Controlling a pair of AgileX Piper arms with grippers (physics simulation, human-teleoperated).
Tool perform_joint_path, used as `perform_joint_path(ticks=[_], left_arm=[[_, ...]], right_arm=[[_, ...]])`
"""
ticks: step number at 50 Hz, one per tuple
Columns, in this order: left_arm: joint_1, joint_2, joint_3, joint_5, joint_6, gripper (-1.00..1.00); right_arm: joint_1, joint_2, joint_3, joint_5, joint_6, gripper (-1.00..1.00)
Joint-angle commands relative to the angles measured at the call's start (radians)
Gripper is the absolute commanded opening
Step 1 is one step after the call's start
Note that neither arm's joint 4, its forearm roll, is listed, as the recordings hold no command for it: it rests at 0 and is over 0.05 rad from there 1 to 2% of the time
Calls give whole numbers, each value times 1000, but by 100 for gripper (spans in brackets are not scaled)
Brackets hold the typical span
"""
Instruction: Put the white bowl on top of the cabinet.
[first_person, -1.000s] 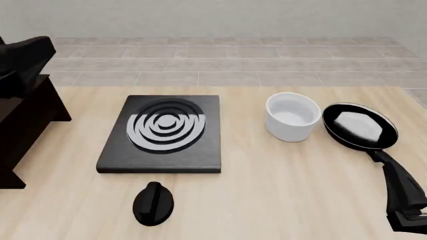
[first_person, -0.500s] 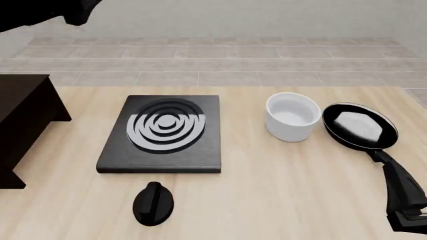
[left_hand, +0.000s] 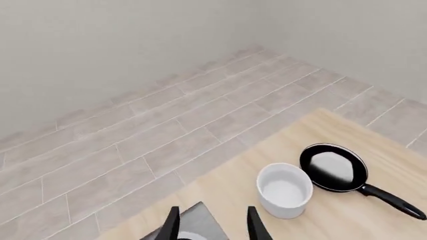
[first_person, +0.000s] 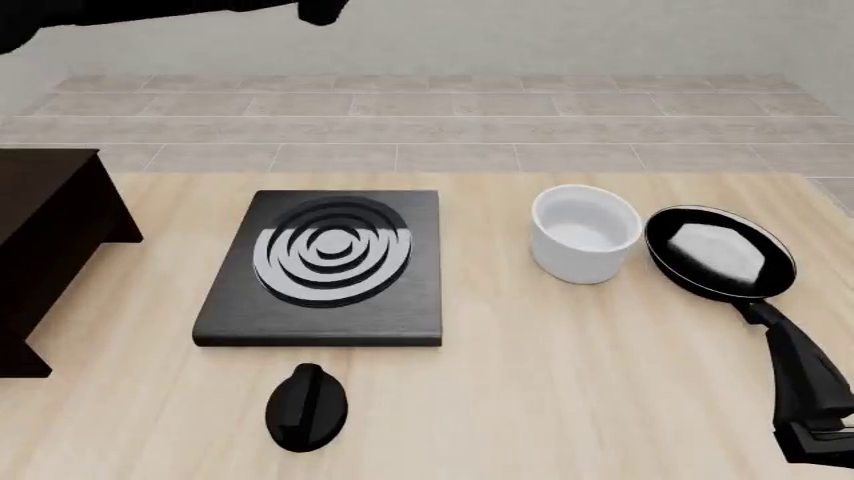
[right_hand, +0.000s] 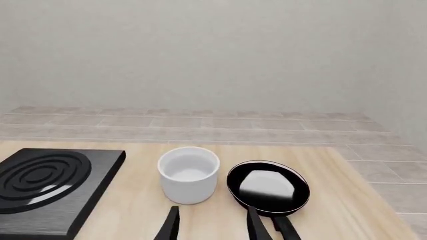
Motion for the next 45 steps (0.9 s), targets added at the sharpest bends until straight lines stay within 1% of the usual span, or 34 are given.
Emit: perform_joint_path(ticks=[1, 5, 9, 11, 15, 17, 18, 20, 22, 26, 31, 37, 38, 40, 41, 45], left_arm=[[-63, 144, -123, 42, 20, 100], [-74, 192, -175, 53, 6, 100], [-105, 231, -206, 70, 23, 100], [-133, 234, -200, 72, 35, 100], [-149, 254, -210, 74, 44, 100], [-186, 251, -193, 72, 62, 100], [-213, 265, -192, 85, 88, 100], [-228, 282, -192, 88, 100, 100], [-226, 302, -205, 86, 117, 100], [-230, 332, -232, 90, 115, 100], [-234, 344, -244, 80, 109, 100], [-258, 359, -238, 72, 134, 100], [-271, 356, -236, 69, 121, 100], [-276, 359, -234, 68, 117, 100], [-294, 365, -214, 60, 155, 100], [-298, 393, -224, 58, 149, 100]], right_arm=[[0, 0, 2, -5, -2, 100], [0, 0, 2, 0, 1, 100], [0, 0, 3, -5, -1, 100], [0, 0, 3, -2, 1, 100], [0, 0, 2, -3, -1, 100], [0, 0, 2, -5, -2, 100], [0, 0, 2, -2, 0, 100], [0, 0, 0, 2, 1, 100], [0, 0, -2, 1, -1, 100], [0, 0, -1, 2, 0, 100], [0, 0, 2, -4, -1, 100], [0, 0, 0, 1, 1, 100], [0, 0, -2, 1, -1, 100], [0, 0, 0, -3, -1, 100], [0, 0, 2, -4, -1, 100], [0, 0, -1, 1, 0, 100]])
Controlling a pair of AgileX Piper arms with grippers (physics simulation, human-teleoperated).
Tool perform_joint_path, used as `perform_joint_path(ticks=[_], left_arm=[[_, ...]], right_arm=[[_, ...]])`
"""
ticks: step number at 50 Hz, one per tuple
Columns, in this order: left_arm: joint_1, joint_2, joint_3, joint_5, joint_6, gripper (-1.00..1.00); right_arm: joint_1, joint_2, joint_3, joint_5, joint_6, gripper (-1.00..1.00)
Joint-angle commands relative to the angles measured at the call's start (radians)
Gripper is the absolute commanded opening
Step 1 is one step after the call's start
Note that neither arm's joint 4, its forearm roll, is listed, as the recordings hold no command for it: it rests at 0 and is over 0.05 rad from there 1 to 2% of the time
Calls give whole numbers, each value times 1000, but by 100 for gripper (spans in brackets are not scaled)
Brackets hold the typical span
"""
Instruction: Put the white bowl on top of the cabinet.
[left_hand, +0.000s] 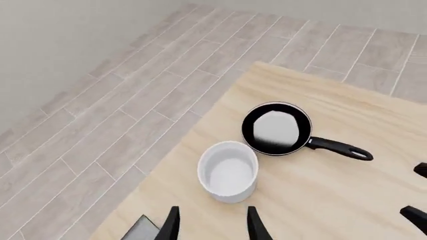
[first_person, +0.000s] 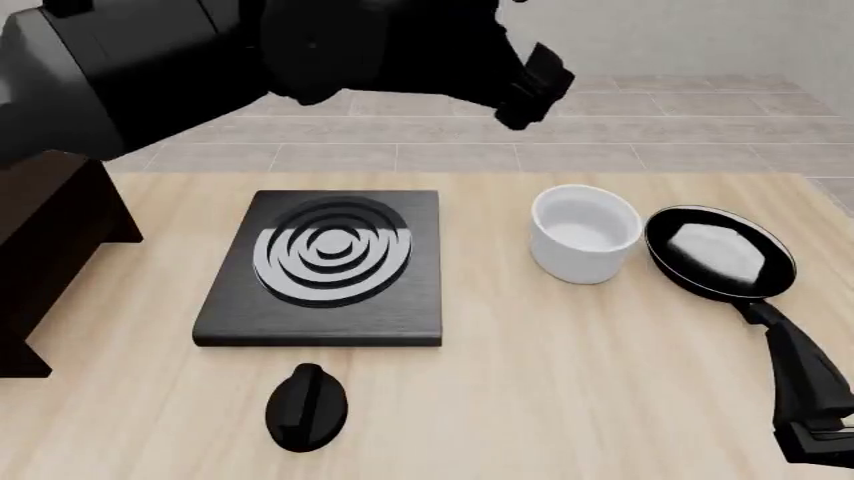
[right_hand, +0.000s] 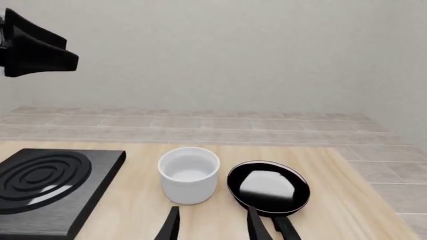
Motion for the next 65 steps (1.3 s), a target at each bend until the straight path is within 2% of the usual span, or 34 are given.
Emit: perform_joint_path(ticks=[1, 3, 12, 18, 22, 23, 48, 53, 57, 60, 65], left_arm=[[-33, 76, -26, 9, 31, 100], [-40, 95, -22, 20, 72, 100], [-79, 107, 4, -4, 47, 100], [-112, 125, 11, 2, 78, 100], [-104, 164, -30, 6, 77, 100], [-98, 184, -66, 15, 75, 100], [-93, 383, -235, 29, 45, 100], [-91, 422, -293, 65, 51, 100], [-76, 476, -375, 98, 47, 100], [-82, 501, -398, 115, 36, 100], [-110, 501, -371, 116, 9, 100]], right_arm=[[0, 0, 0, 0, 0, 100], [0, 0, 1, -3, -1, 100], [0, 0, 0, -1, -1, 100], [0, 0, 0, 0, 0, 100], [0, 0, 3, -5, -1, 100], [0, 1, 2, 5, 5, 100], [0, 0, 3, -4, -1, 100], [0, 0, 2, 2, 3, 100], [1, 0, 3, -8, -3, 100], [0, 0, 2, 3, 3, 100], [0, 0, 2, -5, -2, 100]])
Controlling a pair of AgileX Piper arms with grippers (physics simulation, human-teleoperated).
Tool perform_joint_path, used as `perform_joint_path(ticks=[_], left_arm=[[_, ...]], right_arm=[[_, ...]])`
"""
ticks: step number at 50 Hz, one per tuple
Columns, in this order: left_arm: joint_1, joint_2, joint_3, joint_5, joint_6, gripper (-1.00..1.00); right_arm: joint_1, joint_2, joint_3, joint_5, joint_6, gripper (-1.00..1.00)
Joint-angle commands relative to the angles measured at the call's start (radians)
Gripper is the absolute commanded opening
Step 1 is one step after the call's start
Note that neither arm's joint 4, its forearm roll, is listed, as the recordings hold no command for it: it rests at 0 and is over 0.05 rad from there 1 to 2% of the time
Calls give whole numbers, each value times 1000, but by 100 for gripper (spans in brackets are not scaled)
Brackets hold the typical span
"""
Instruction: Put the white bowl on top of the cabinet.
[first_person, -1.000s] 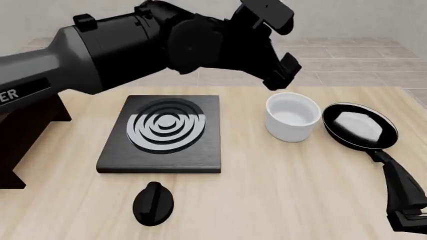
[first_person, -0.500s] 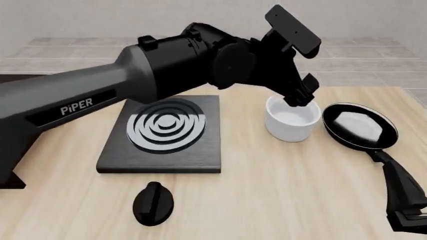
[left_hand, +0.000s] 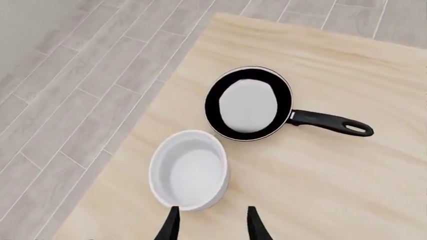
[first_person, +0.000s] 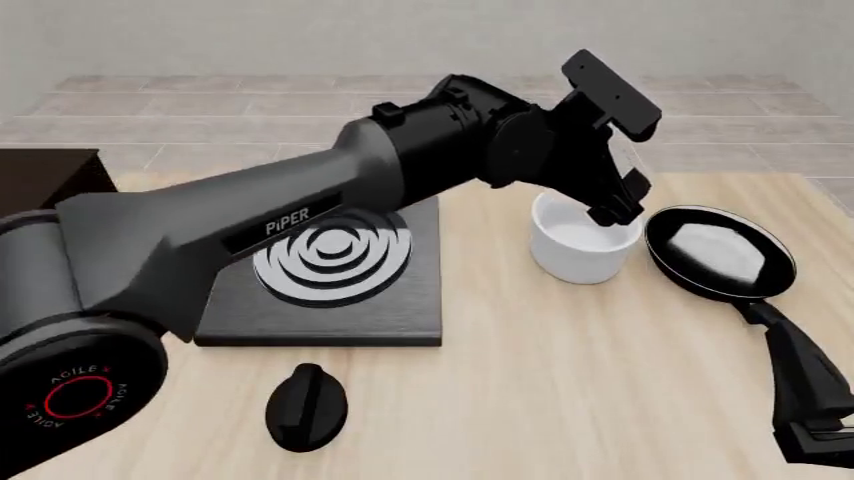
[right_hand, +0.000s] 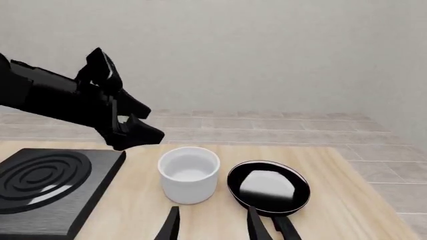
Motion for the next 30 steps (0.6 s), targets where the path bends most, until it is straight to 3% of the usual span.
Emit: perform_joint_path(ticks=[1, 4, 12, 15, 17, 23, 30], left_arm=[[-22, 64, -49, 36, -31, 100], [-35, 72, -44, 44, -47, 100], [-23, 130, -122, 79, 14, 100], [-5, 201, -227, 156, 66, 100], [-5, 202, -202, 149, 142, 100], [-13, 214, -205, 160, 151, 100], [-9, 274, -308, 219, 132, 100]], right_arm=[[0, 0, -1, 2, 0, 100], [0, 0, -1, 4, 1, 100], [0, 0, -1, 2, 1, 100], [0, 0, -3, 1, -1, 100], [0, 0, -3, 5, 2, 100], [0, 0, 2, -3, 0, 100], [0, 0, -1, -1, -1, 100]])
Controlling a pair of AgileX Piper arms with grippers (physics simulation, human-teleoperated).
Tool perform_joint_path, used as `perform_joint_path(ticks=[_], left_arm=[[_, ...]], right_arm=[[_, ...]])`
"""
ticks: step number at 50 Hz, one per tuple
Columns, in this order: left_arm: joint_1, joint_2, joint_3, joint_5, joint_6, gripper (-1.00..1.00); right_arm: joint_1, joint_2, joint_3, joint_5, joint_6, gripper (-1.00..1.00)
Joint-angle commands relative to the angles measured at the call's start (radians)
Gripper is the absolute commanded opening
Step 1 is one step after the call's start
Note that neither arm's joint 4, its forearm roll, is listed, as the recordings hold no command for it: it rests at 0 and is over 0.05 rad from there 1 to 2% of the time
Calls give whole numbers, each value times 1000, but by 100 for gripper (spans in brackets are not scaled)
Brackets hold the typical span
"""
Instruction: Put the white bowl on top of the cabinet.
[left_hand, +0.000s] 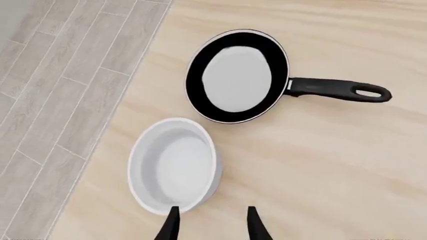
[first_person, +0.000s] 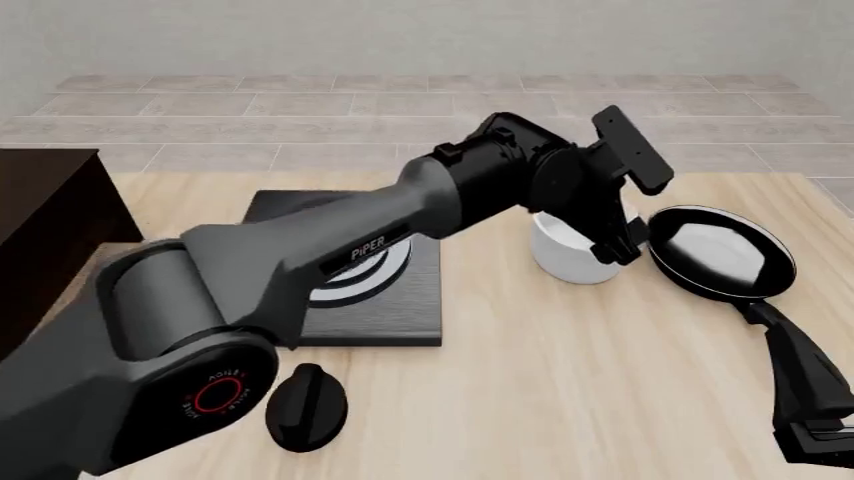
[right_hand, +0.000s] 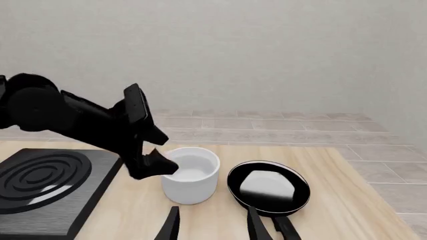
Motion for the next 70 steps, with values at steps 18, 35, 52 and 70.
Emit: perform_joint_path(ticks=[18, 35, 52, 70], left_arm=[[14, 198, -289, 153, 21, 100], [30, 378, -576, 302, 78, 100], [26, 446, -669, 355, 57, 100], [-12, 386, -502, 296, -21, 100]], right_arm=[[0, 0, 3, -1, 1, 100], [0, 0, 0, 2, 1, 100], [0, 0, 1, -1, 0, 100], [1, 0, -1, 0, -1, 100]])
